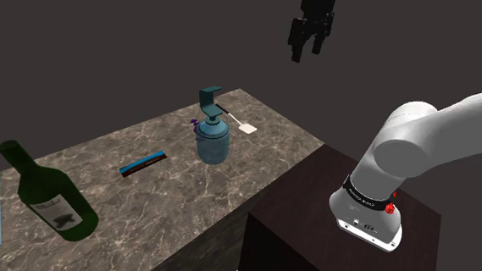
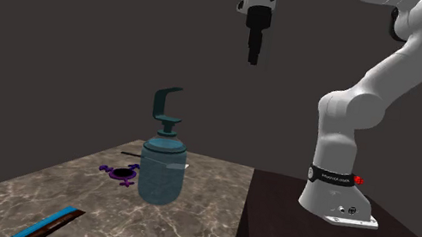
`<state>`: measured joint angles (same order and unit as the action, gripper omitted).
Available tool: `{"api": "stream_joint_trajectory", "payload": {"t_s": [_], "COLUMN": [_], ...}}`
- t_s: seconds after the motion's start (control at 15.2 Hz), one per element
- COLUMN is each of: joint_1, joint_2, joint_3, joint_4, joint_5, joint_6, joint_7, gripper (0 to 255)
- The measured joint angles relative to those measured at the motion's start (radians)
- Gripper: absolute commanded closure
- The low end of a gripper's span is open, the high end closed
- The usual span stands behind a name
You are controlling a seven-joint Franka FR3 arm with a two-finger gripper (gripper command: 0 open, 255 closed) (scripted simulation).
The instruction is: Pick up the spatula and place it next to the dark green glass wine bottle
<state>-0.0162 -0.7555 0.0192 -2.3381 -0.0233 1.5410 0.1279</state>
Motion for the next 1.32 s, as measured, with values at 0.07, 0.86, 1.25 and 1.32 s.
{"api": "stream_joint_trajectory", "payload": {"t_s": [0.07,0.86,1.25,1.32], "joint_1": [0.000,-0.019,-0.027,-0.028], "joint_2": [0.000,0.261,0.459,0.494], "joint_3": [0.000,-0.038,-0.058,-0.060], "joint_4": [0.000,-0.104,-0.094,-0.090], "joint_5": [0.000,-0.017,-0.018,-0.017], "joint_6": [0.000,0.395,0.602,0.635], "joint_7": [0.000,-0.022,-0.038,-0.039], "gripper": [0,0,0,0]}}
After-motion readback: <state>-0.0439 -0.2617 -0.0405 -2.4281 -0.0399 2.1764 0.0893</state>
